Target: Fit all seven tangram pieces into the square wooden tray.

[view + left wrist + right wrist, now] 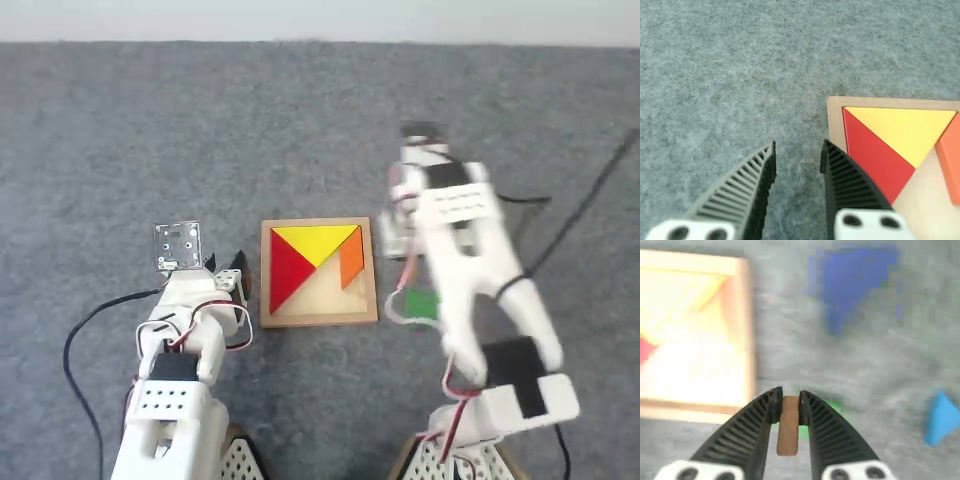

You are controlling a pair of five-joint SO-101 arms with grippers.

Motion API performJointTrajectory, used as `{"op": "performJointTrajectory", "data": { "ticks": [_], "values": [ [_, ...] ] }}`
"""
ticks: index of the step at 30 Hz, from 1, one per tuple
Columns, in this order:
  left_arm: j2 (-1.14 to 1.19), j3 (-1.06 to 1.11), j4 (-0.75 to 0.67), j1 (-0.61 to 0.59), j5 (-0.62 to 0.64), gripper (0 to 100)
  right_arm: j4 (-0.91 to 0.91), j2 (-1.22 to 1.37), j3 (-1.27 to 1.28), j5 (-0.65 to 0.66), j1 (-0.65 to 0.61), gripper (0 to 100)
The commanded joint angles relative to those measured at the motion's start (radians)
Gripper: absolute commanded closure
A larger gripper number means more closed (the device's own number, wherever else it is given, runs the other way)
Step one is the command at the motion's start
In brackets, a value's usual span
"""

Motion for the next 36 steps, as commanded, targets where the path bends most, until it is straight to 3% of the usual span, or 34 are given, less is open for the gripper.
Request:
{"op": "performJointTrajectory", "data": {
  "ticks": [1, 8, 14, 21, 26, 33, 36],
  "values": [
    [-0.014, -0.012, 0.005, -0.003, 0.009, 85, 0.007, -0.064, -0.114, -0.051, -0.228, 99.1],
    [-0.014, -0.012, 0.005, -0.003, 0.008, 85, -0.097, -0.047, -0.078, -0.052, -0.337, 99.2],
    [-0.014, -0.012, 0.005, -0.003, 0.008, 85, -0.117, 0.162, -0.226, -0.110, -0.455, 99.2],
    [-0.014, -0.012, 0.005, -0.003, 0.008, 85, -0.027, 0.349, -0.480, -0.207, -0.384, 99.1],
    [-0.014, -0.012, 0.005, -0.003, 0.008, 85, -0.030, 0.367, -0.491, -0.163, -0.315, 98.7],
    [-0.014, -0.012, 0.005, -0.003, 0.008, 85, -0.019, 0.369, -0.485, -0.107, -0.292, 80.4],
    [-0.014, -0.012, 0.005, -0.003, 0.008, 85, -0.008, 0.369, -0.486, -0.115, -0.297, 81.3]
  ]
}}
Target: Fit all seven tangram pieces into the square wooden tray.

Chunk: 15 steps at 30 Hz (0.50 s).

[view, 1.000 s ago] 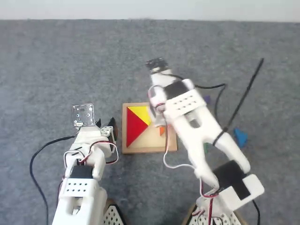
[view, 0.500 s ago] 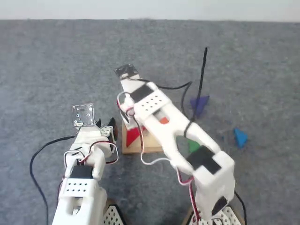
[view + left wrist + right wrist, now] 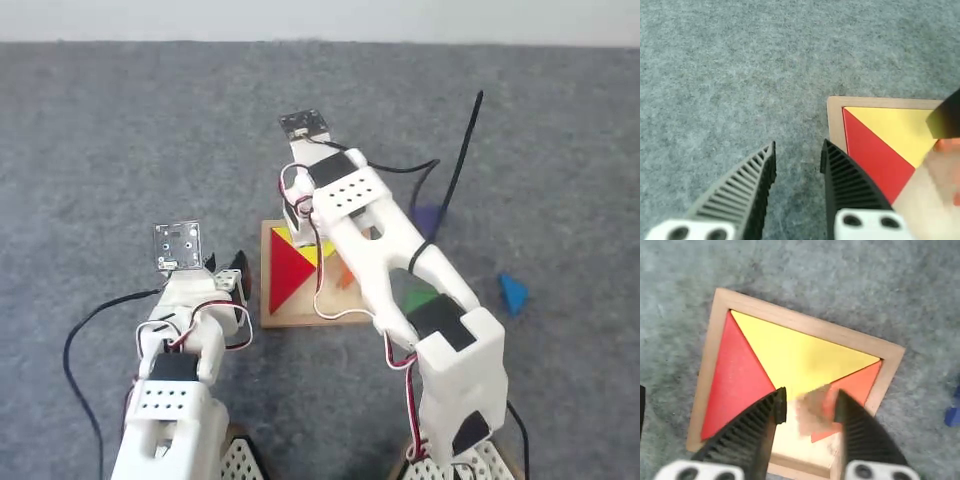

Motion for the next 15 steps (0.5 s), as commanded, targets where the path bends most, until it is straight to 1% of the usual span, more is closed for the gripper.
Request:
{"op": "performJointTrajectory", "data": {
  "ticks": [1, 7, 12, 15],
  "values": [
    [-0.014, -0.012, 0.005, -0.003, 0.008, 85, 0.024, -0.015, -0.055, 0.011, 0.010, 82.0],
    [-0.014, -0.012, 0.005, -0.003, 0.008, 85, 0.031, -0.018, -0.054, 0.011, 0.042, 82.0],
    [-0.014, -0.012, 0.005, -0.003, 0.008, 85, 0.189, -0.070, -0.055, 0.009, 0.028, 82.1],
    [-0.014, -0.012, 0.005, -0.003, 0.008, 85, 0.206, -0.173, 0.020, 0.008, 0.012, 82.2]
  ]
}}
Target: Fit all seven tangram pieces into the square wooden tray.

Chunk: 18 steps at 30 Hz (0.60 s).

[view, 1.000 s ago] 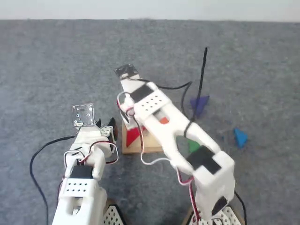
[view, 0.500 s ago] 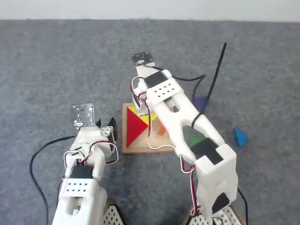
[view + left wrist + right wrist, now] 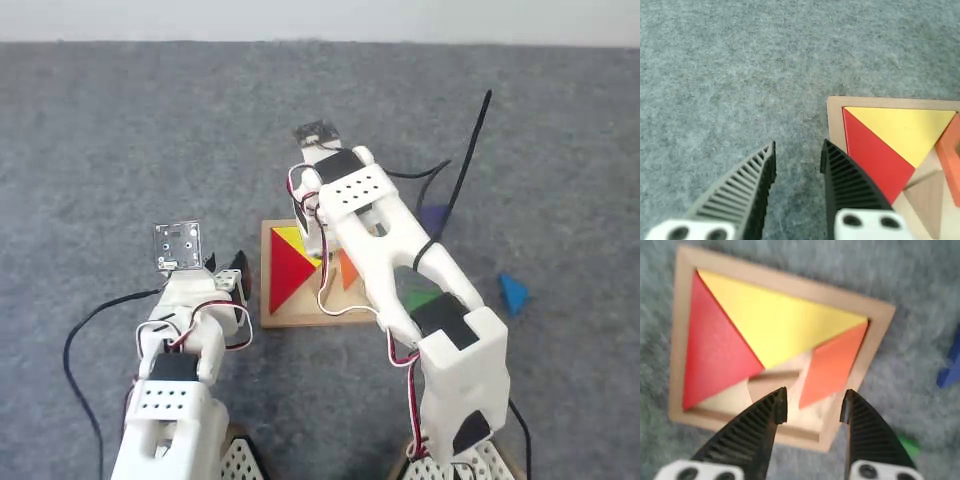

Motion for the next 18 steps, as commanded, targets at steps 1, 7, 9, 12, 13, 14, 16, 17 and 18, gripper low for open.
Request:
{"op": "performJointTrajectory", "data": {
  "ticks": [1, 7, 9, 12, 13, 14, 16, 17, 18],
  "values": [
    [-0.014, -0.012, 0.005, -0.003, 0.008, 85, 0.012, -0.203, 0.072, 0.006, -0.013, 82.4],
    [-0.014, -0.012, 0.005, -0.003, 0.008, 85, -0.298, -0.455, 0.497, 0.026, -0.036, 93.3],
    [-0.014, -0.012, 0.005, -0.003, 0.008, 85, -0.354, -0.512, 0.603, 0.058, -0.065, 95.2],
    [-0.014, -0.012, 0.005, -0.003, 0.008, 85, -0.386, -0.542, 0.669, 0.066, -0.105, 97.4],
    [-0.014, -0.012, 0.005, -0.003, 0.008, 85, -0.394, -0.536, 0.669, 0.066, -0.108, 97.6],
    [-0.014, -0.012, 0.005, -0.003, 0.008, 85, -0.401, -0.524, 0.669, 0.068, -0.108, 97.6],
    [-0.014, -0.012, 0.005, -0.003, 0.008, 85, -0.412, -0.487, 0.667, 0.072, -0.105, 97.8],
    [-0.014, -0.012, 0.005, -0.003, 0.008, 85, -0.418, -0.466, 0.666, 0.072, -0.108, 97.8],
    [-0.014, -0.012, 0.005, -0.003, 0.008, 85, -0.420, -0.443, 0.657, 0.072, -0.110, 97.9]
  ]
}}
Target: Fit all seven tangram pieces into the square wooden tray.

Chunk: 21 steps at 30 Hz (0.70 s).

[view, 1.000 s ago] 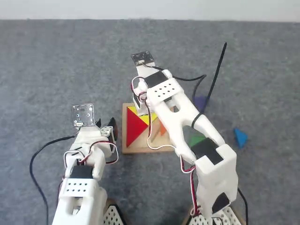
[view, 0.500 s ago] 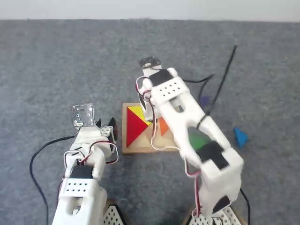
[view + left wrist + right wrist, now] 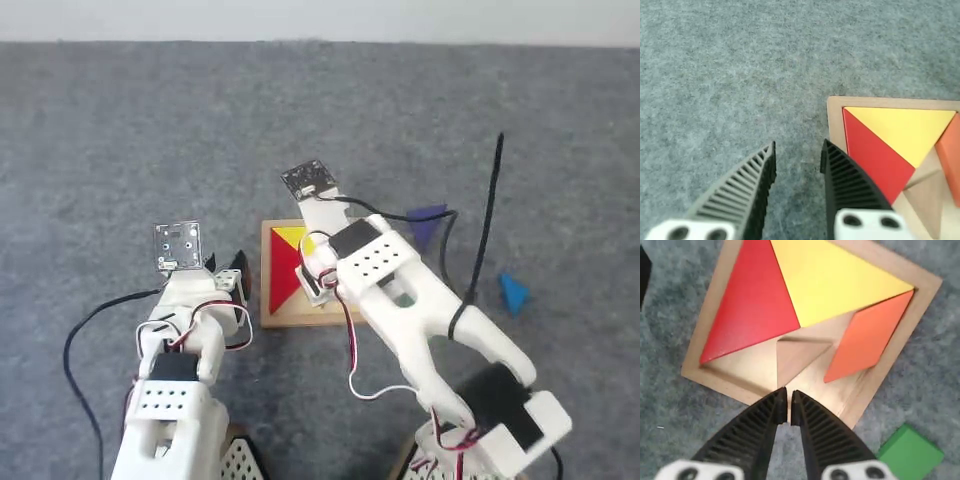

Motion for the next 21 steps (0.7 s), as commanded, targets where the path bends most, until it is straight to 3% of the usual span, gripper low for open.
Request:
{"op": "performJointTrajectory", "data": {
  "ticks": [1, 14, 21],
  "values": [
    [-0.014, -0.012, 0.005, -0.003, 0.008, 85, -0.031, 0.050, -0.026, 0.018, -0.012, 97.9],
    [-0.014, -0.012, 0.005, -0.003, 0.008, 85, -0.022, 0.282, -0.189, 0.064, -0.005, 97.9],
    [-0.014, -0.012, 0.005, -0.003, 0.008, 85, 0.074, 0.228, -0.269, 0.054, 0.102, 98.0]
  ]
}}
